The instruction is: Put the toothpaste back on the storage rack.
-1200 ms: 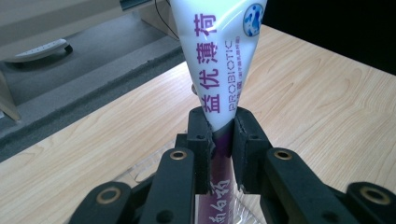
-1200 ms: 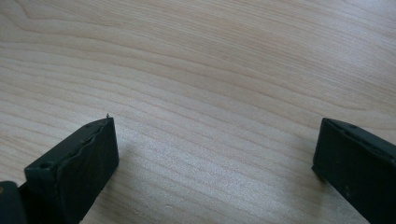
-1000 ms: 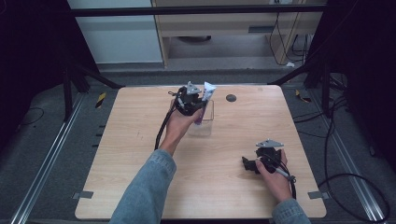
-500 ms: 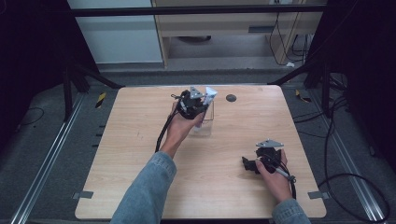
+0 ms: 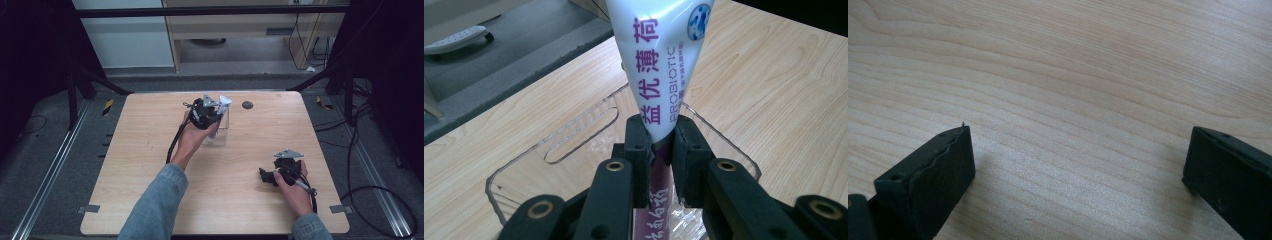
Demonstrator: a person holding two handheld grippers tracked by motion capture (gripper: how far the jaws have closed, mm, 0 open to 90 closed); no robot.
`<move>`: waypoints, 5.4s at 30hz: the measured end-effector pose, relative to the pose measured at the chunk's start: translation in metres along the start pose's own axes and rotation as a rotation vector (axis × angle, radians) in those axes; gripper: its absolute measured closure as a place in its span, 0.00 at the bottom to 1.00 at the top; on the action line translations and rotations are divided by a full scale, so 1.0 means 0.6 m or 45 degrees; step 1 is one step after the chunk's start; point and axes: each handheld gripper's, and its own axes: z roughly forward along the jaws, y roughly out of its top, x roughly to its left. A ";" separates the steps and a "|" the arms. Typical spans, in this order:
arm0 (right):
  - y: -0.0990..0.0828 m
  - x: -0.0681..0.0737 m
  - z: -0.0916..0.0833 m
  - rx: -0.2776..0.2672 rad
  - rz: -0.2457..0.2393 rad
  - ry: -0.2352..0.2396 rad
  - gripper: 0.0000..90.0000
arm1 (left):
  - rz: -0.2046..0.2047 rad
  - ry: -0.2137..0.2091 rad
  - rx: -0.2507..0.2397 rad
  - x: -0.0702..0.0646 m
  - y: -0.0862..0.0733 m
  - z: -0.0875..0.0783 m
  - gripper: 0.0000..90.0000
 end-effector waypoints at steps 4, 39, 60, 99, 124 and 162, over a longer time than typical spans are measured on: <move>0.000 0.000 0.000 0.002 -0.002 -0.001 0.00 | -0.003 0.000 0.013 -0.002 0.004 0.004 0.87; 0.000 0.000 0.000 0.002 0.001 0.000 0.00 | -0.096 0.034 0.092 0.002 0.028 0.037 0.86; 0.001 0.001 -0.001 0.007 0.016 0.007 0.00 | -0.094 0.036 0.068 -0.002 0.031 0.023 0.83; 0.000 0.000 0.000 0.001 0.000 0.000 0.00 | -0.009 0.022 -0.015 -0.012 0.045 -0.055 0.77; 0.000 0.000 0.000 0.000 -0.002 -0.001 0.00 | 0.011 -0.122 0.037 -0.044 0.008 -0.125 0.11; 0.000 0.001 -0.001 -0.001 0.008 -0.002 0.00 | -0.007 -0.033 0.261 0.007 -0.159 -0.173 0.04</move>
